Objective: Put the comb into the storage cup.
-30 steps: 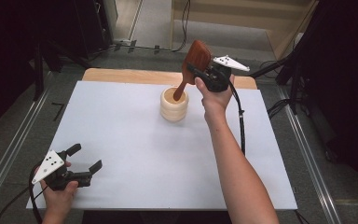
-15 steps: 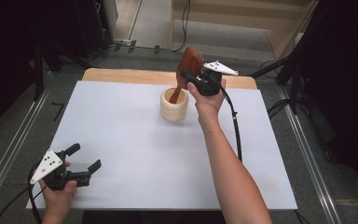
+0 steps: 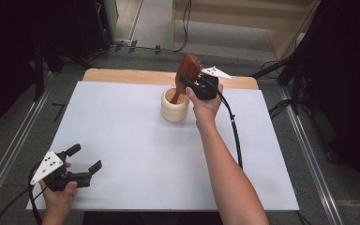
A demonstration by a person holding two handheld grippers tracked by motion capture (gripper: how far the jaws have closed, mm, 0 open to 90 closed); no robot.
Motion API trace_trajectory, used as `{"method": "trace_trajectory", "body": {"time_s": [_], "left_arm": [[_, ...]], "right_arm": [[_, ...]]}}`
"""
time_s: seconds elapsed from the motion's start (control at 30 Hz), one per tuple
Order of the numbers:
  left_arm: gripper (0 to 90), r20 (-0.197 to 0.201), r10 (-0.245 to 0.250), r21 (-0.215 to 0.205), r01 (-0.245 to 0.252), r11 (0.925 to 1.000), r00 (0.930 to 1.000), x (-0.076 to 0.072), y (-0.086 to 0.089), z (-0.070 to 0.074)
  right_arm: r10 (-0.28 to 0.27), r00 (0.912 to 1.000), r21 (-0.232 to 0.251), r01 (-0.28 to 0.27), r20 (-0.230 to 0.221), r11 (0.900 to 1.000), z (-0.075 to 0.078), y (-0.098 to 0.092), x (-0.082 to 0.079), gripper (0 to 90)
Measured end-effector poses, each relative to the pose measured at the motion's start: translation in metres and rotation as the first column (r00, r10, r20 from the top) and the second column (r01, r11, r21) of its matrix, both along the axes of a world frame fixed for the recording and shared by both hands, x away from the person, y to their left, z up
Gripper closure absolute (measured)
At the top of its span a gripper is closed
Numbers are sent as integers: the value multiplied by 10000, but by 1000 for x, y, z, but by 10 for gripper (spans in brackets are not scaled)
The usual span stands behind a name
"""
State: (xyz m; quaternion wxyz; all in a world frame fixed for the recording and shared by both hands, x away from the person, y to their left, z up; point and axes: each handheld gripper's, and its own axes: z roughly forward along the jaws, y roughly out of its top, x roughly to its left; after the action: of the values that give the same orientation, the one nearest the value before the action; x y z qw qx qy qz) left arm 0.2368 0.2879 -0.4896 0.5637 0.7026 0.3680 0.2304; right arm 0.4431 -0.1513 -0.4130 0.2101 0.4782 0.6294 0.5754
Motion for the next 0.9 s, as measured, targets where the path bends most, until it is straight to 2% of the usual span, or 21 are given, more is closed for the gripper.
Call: {"method": "trace_trajectory", "body": {"time_s": [0.37,0.6,0.67,0.9], "left_arm": [[4,0,-27,10,27,10000,10000,0,0,0],[4,-2,-24,30,24,10000,10000,0,0,0],[4,-5,-27,23,27,10000,10000,0,0,0],[4,14,-25,55,25,10000,10000,0,-1,0]], "right_arm": [[30,9996,422,-18,-279,9991,-12,2,0,544],[-14,9993,454,32,-380,9990,-17,1,1,544],[-11,9988,659,43,-493,9978,-20,0,1,544],[-70,9984,901,120,-563,9959,-22,0,2,542]]}}
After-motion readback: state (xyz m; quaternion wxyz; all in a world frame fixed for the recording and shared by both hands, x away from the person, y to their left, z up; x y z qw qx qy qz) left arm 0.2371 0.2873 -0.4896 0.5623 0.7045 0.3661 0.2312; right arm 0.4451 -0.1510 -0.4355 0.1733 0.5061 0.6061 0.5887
